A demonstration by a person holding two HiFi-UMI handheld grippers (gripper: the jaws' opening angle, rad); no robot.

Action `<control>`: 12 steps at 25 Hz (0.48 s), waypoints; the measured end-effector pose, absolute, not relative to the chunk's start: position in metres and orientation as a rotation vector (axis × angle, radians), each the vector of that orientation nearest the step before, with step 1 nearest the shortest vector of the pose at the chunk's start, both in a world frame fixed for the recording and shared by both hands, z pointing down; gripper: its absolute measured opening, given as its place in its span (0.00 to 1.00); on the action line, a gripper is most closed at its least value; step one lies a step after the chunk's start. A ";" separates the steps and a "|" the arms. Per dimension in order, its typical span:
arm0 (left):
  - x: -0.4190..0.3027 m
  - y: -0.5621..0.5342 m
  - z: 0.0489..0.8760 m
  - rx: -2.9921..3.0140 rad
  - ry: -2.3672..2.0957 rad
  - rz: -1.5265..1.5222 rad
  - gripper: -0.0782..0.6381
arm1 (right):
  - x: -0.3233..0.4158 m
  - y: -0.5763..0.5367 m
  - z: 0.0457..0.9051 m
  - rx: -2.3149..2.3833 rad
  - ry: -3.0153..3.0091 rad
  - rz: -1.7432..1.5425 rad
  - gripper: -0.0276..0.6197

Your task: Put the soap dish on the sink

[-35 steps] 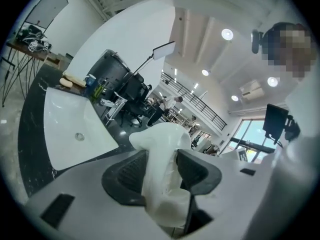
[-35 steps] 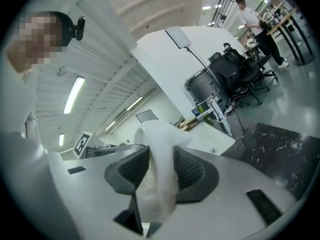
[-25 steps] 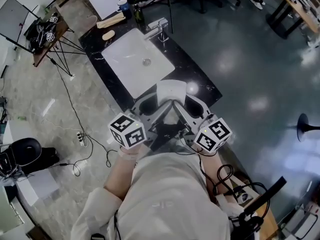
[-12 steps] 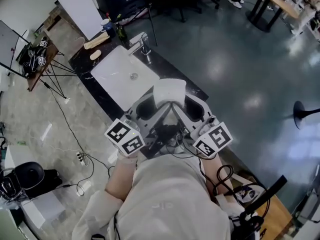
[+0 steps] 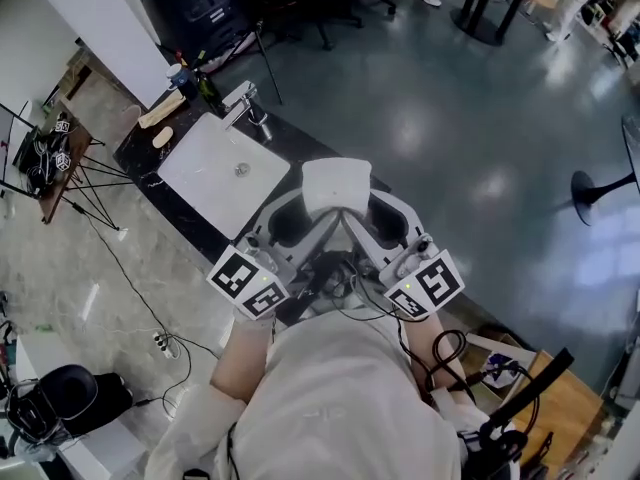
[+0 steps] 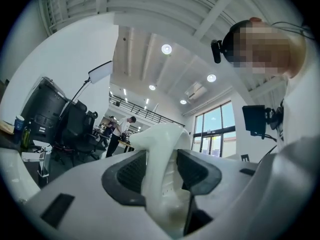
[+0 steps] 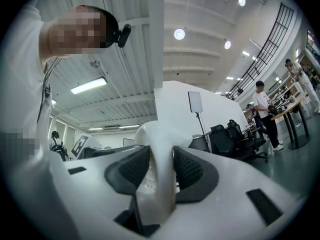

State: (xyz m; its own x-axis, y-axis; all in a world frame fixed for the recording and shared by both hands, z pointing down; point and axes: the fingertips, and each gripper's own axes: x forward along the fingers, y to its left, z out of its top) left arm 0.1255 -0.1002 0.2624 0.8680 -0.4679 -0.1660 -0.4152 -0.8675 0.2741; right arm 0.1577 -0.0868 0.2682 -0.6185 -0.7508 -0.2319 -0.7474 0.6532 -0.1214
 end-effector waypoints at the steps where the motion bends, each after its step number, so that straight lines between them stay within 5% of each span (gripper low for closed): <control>1: 0.129 -0.099 0.261 2.819 -0.665 -0.337 0.39 | 0.161 -0.085 0.267 -1.216 2.605 -0.008 0.29; 12: 0.132 -0.105 0.257 2.823 -0.633 -0.338 0.39 | 0.163 -0.090 0.262 -1.251 2.594 0.015 0.29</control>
State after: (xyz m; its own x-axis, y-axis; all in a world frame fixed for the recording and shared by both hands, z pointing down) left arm 0.1316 -0.1051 0.2574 0.8803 -0.4420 -0.1726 -0.3895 -0.8808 0.2691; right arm 0.1633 -0.0901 0.2624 -0.5951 -0.7678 -0.2375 -0.7705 0.6291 -0.1032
